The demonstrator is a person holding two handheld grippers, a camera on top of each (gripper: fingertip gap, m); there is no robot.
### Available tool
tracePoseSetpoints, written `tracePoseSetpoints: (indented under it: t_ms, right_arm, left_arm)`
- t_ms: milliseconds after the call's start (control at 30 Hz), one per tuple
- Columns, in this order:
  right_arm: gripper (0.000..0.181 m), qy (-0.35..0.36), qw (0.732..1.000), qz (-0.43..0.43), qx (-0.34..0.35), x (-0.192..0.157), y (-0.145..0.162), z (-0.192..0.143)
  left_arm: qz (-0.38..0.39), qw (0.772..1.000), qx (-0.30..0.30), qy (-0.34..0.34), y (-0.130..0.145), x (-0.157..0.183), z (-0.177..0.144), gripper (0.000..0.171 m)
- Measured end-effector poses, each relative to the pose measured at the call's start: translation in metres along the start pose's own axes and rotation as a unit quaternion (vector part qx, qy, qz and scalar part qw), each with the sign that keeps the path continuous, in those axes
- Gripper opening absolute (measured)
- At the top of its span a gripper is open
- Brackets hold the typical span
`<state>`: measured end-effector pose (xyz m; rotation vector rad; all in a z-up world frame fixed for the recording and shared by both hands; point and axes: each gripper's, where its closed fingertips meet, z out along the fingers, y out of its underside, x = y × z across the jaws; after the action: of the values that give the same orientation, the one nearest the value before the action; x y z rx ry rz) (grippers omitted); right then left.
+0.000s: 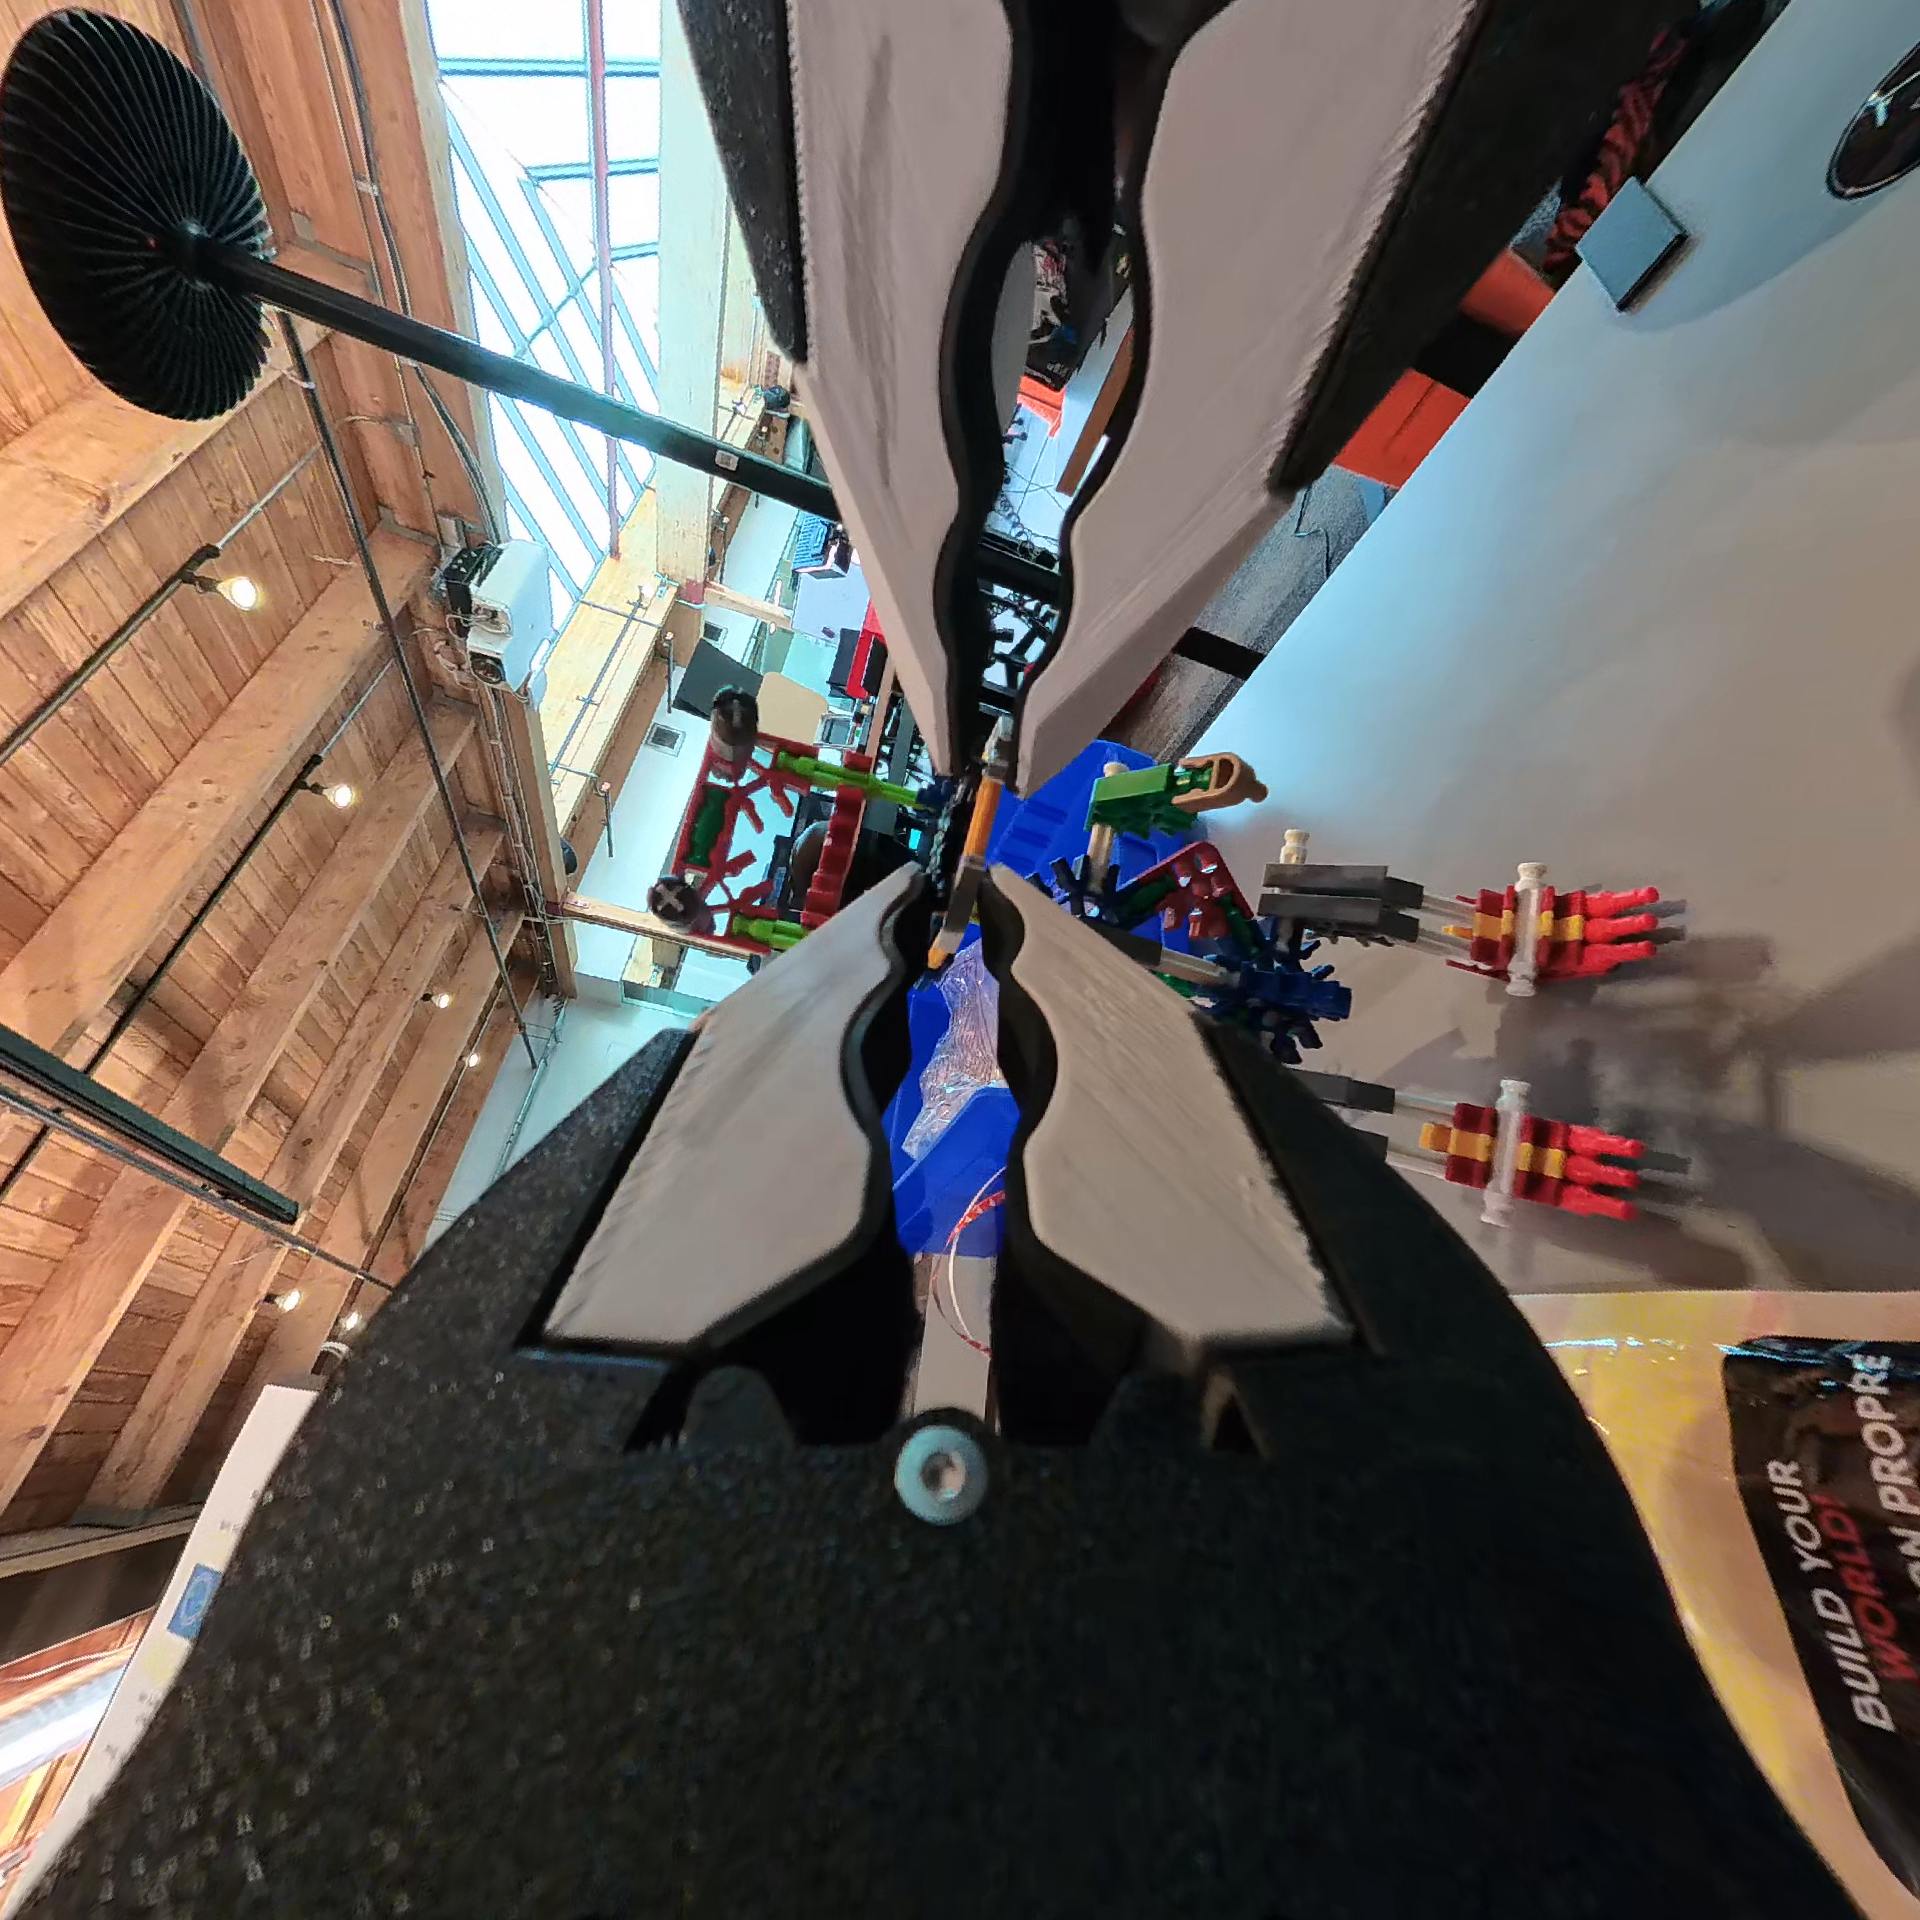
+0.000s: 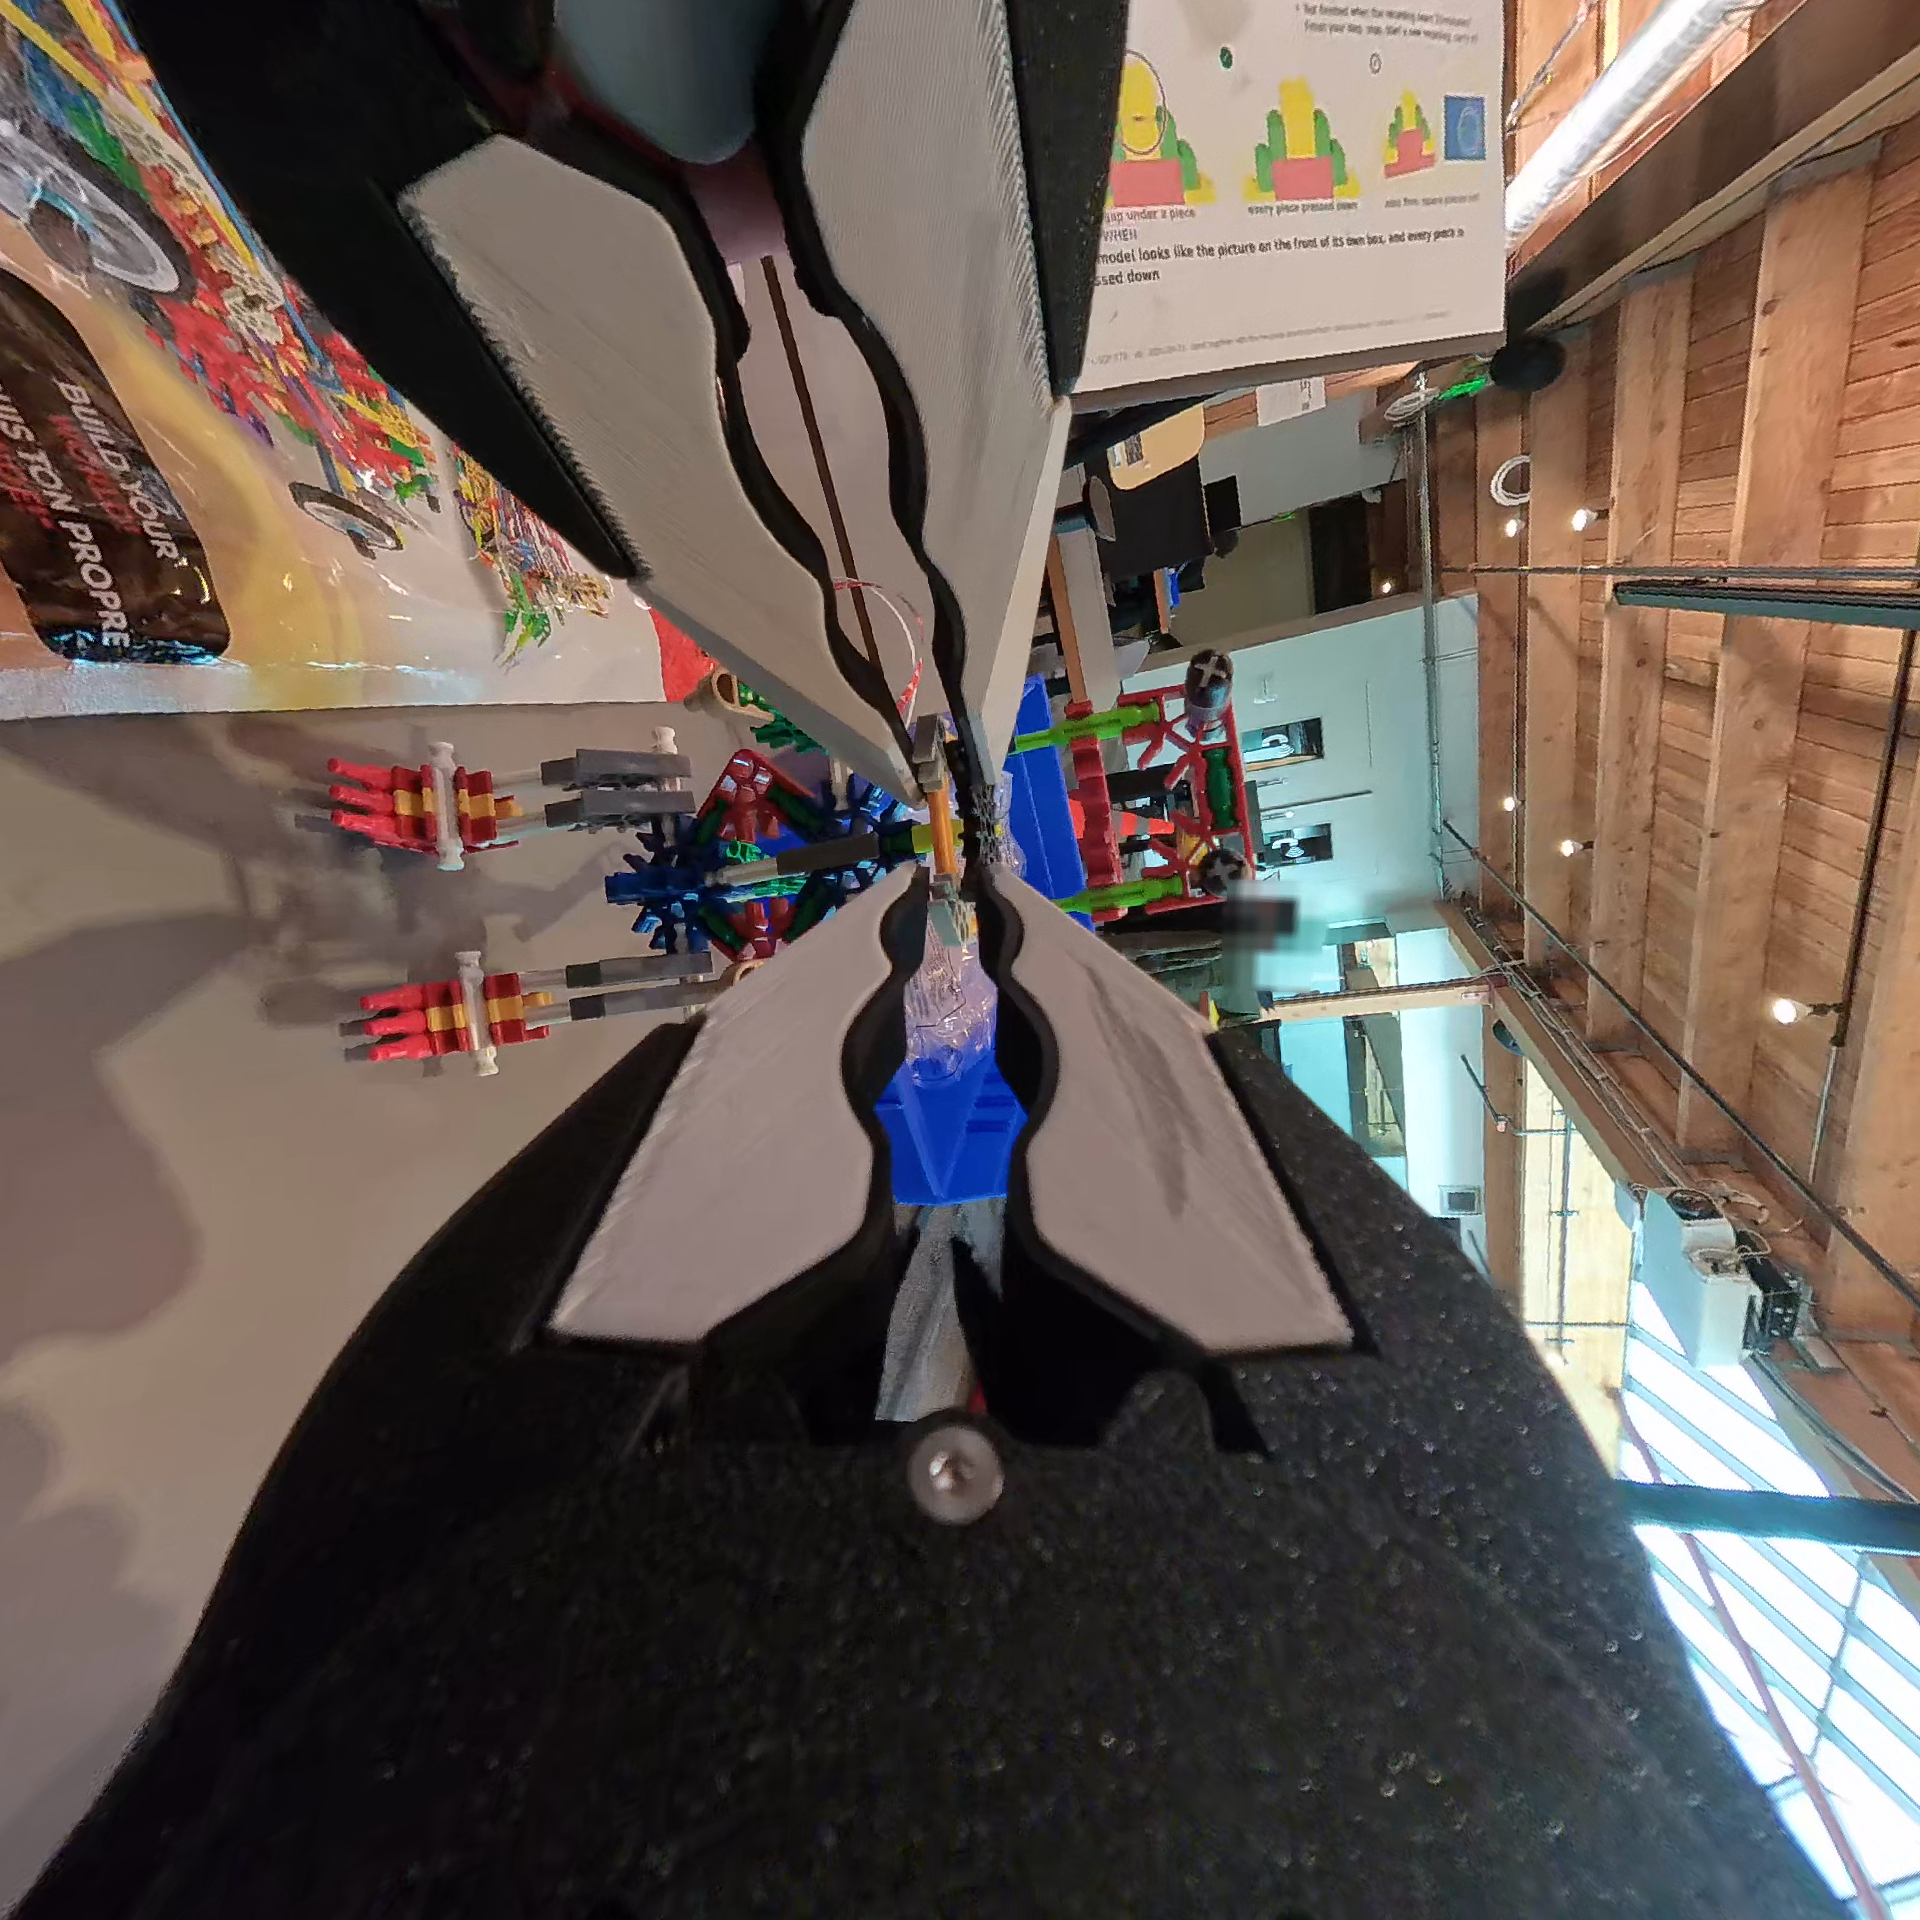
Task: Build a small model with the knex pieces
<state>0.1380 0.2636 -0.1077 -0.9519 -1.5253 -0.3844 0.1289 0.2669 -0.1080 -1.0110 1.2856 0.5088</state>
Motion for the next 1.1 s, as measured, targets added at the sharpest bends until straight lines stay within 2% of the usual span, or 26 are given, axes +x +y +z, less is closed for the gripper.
tracePoseSetpoints:
  t_ms: [133, 367, 933, 1100]
  right_arm:
    - [0.006, 0.003, 1.000, 0.009, -0.002, 0.0020, 0.0010, 0.0008]
    - [0.005, 0.005, 1.000, 0.017, -0.003, 0.0048, 0.0017, 0.0008]
    - [0.007, -0.005, 1.000, 0.025, -0.001, 0.0016, 0.0023, -0.0002]
    - [0.013, -0.019, 0.999, 0.038, -0.004, -0.0003, 0.0050, 0.0016]
  left_arm:
    - [-0.005, 1.000, 0.007, -0.019, -0.0009, -0.0047, -0.0006, 0.013]
    - [0.014, 0.998, 0.031, -0.048, -0.0069, -0.0074, -0.0052, 0.011]
    - [-0.023, 0.999, 0.017, -0.019, 0.0004, -0.0019, 0.0031, 0.006]
    - [-0.034, 0.999, 0.019, -0.014, 0.0001, 0.0002, 0.0038, 0.004]
